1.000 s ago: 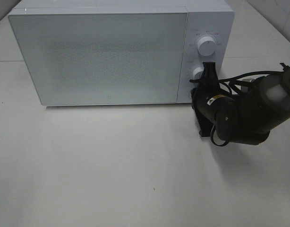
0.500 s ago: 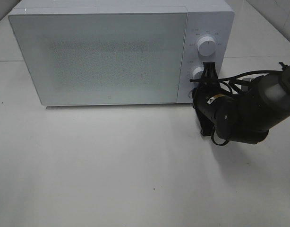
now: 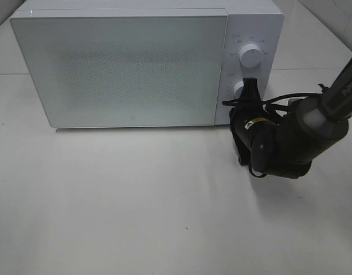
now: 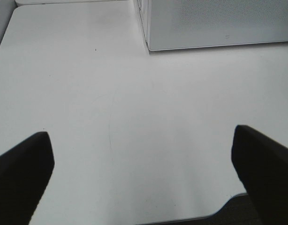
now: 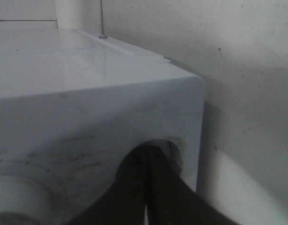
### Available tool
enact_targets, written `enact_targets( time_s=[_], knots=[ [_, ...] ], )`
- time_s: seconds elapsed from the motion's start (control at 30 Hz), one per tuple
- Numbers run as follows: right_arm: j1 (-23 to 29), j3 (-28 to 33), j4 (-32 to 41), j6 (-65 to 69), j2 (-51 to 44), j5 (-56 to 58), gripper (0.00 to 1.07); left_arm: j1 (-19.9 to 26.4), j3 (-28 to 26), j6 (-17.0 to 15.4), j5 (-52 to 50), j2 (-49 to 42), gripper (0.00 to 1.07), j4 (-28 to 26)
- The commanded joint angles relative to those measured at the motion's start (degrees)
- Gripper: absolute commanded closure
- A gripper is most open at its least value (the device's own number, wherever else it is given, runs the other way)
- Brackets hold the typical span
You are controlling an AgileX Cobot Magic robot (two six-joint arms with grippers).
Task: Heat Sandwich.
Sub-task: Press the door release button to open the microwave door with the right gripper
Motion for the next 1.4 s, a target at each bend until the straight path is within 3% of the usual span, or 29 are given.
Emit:
enact_targets(
  time_s=[0.03, 0.9, 1.4],
  knots=[
    [-1.0, -5.2, -1.9, -1.1, 0.4, -11.2, 1.07, 0.1, 0.1, -0.3, -0.7, -0.9, 0.09, -0.2],
    [-1.0, -5.3, -3.1, -1.8, 0.4, -7.8, 1.07, 0.1, 0.1, -0.3, -0.7, -0.9, 0.09, -0.2],
    [-0.9, 1.8, -3.2, -2.1, -5.7, 7.2, 1.07, 0.1, 0.1, -0.3, -0.7, -0.9, 0.09, -0.2]
  ],
)
